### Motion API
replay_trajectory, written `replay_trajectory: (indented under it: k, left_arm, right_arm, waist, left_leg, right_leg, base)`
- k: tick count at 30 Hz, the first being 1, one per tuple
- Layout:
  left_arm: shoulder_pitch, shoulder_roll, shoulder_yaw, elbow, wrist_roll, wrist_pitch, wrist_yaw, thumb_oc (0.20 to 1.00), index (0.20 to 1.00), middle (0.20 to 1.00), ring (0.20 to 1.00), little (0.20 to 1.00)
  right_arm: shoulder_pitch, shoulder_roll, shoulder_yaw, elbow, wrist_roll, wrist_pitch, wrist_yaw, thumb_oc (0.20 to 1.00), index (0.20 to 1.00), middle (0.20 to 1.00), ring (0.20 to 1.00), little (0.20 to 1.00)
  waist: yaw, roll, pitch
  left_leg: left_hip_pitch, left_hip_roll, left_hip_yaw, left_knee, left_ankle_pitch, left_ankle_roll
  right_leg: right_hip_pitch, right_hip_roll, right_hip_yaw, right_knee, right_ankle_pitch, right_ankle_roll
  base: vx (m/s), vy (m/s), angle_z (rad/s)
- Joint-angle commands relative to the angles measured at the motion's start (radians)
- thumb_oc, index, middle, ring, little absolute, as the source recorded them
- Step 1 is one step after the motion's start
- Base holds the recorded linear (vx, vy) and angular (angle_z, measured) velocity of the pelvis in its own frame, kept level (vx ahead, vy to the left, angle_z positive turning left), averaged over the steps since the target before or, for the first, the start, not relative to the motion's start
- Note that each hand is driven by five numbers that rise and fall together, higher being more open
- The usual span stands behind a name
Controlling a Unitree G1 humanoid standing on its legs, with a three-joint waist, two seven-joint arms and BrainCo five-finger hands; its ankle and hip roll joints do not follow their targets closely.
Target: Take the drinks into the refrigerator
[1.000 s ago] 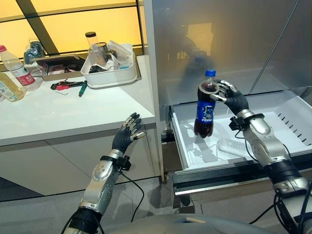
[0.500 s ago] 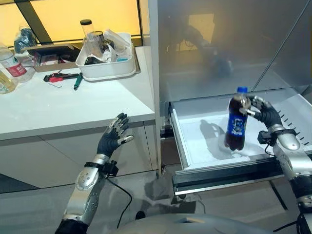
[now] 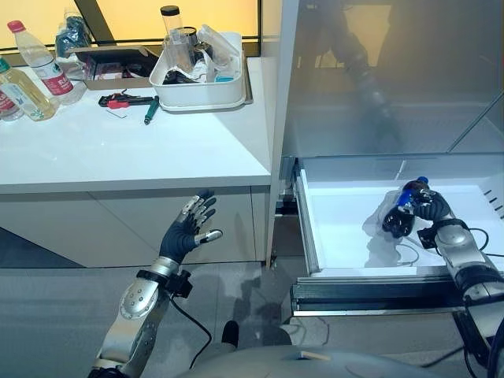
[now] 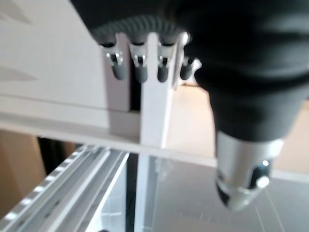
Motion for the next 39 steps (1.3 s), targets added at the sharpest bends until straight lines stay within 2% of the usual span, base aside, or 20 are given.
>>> replay_trajectory:
  k: [1,2,3,10,13,18,33,35,38,39]
  left_arm:
    - [-0.062,0.023,0.006,-0.092,-0.024,-0.074,0.026,1.0,1.0,1.0,1.0,1.0]
    - [-0.062,0.023,0.007,-0.092,-0.024,-0.074,0.026,1.0,1.0,1.0,1.0,1.0]
    - [-0.079,0.019,0.0,-0.089,-0.02,-0.075,0.037,1.0,1.0,1.0,1.0,1.0]
    - [-0.132,0.003,-0.027,-0.06,0.002,-0.092,0.081,1.0,1.0,1.0,1.0,1.0]
    - [-0.143,-0.004,-0.028,-0.059,0.007,-0.098,0.097,1.0,1.0,1.0,1.0,1.0]
    - [-0.15,-0.013,-0.033,-0.055,0.01,-0.102,0.115,1.0,1.0,1.0,1.0,1.0]
    - [-0.136,-0.023,-0.015,-0.04,0.011,-0.095,0.118,1.0,1.0,1.0,1.0,1.0]
    - [-0.134,-0.026,-0.012,-0.029,0.009,-0.092,0.114,1.0,1.0,1.0,1.0,1.0]
    - [-0.131,-0.025,-0.006,-0.023,0.003,-0.09,0.11,1.0,1.0,1.0,1.0,1.0]
    - [-0.122,-0.029,0.004,-0.002,-0.008,-0.083,0.101,1.0,1.0,1.0,1.0,1.0]
  right_arm:
    - [-0.084,0.064,0.113,0.065,-0.104,0.013,0.018,0.2,0.2,0.2,0.2,0.2]
    - [-0.085,0.065,0.114,0.065,-0.104,0.013,0.018,0.2,0.2,0.2,0.2,0.2]
    - [-0.077,0.109,0.135,0.07,-0.13,0.015,0.003,0.2,0.2,0.2,0.2,0.2]
    - [-0.035,0.28,0.15,0.141,-0.08,0.008,-0.008,0.2,0.2,0.2,0.2,0.2]
    - [-0.028,0.32,0.15,0.162,-0.059,0.008,-0.013,0.2,0.2,0.2,0.2,0.2]
    - [-0.019,0.344,0.127,0.192,-0.008,0.004,-0.021,0.2,0.2,0.2,0.2,0.2]
    - [0.011,0.323,0.068,0.187,0.065,-0.001,-0.033,0.2,0.2,0.2,0.2,0.2]
    - [0.015,0.313,0.062,0.163,0.073,-0.01,-0.034,1.0,1.0,1.0,1.0,1.0]
    - [0.022,0.296,0.054,0.112,0.087,-0.024,-0.034,1.0,1.0,1.0,1.0,1.0]
    - [0.053,0.256,0.034,-0.004,0.095,-0.047,-0.035,1.0,1.0,1.0,1.0,1.0]
  waist:
    - [0.049,-0.027,0.06]
    - [0.048,-0.027,0.059]
    - [0.053,-0.024,0.08]
    - [0.062,-0.014,0.111]
    - [0.065,-0.013,0.115]
    - [0.06,-0.013,0.104]
    - [0.046,-0.023,0.069]
    - [0.045,-0.025,0.062]
    - [0.042,-0.026,0.057]
    - [0.033,-0.03,0.053]
  left_leg:
    - [0.029,-0.067,0.022,0.007,-0.117,0.081]
    - [0.027,-0.067,0.021,0.007,-0.117,0.081]
    - [0.006,-0.07,0.01,0.008,-0.107,0.082]
    - [-0.027,-0.079,-0.014,0.005,-0.091,0.084]
    - [-0.029,-0.081,-0.017,0.003,-0.091,0.085]
    - [-0.021,-0.081,-0.014,0.002,-0.098,0.084]
    - [0.028,-0.077,-0.001,0.002,-0.125,0.084]
    - [0.037,-0.076,0.0,0.002,-0.128,0.083]
    - [0.041,-0.073,0.003,0.002,-0.129,0.082]
    - [0.046,-0.071,0.005,0.002,-0.13,0.082]
  right_leg:
    - [-0.113,-0.013,0.007,0.019,0.075,0.022]
    - [-0.115,-0.014,0.007,0.02,0.075,0.022]
    - [-0.137,-0.014,0.004,0.023,0.079,0.021]
    - [-0.168,-0.021,-0.015,0.029,0.084,0.019]
    - [-0.169,-0.023,-0.017,0.026,0.085,0.02]
    - [-0.157,-0.026,-0.011,0.015,0.083,0.022]
    - [-0.114,-0.027,0.006,0.008,0.068,0.022]
    - [-0.102,-0.026,0.007,0.006,0.064,0.023]
    - [-0.097,-0.026,0.009,0.006,0.062,0.023]
    - [-0.093,-0.025,0.011,0.005,0.06,0.023]
  base:
    - [-0.11,-0.003,0.2]
    - [-0.09,0.003,0.1]
    - [-0.08,0.007,0.04]
    - [-0.03,0.012,0.04]
    - [0.0,0.013,0.03]
    - [0.02,0.015,0.09]
    - [0.0,0.0,0.0]
    - [0.0,0.0,0.0]
    - [0.0,0.0,0.0]
    - [0.0,0.0,0.0]
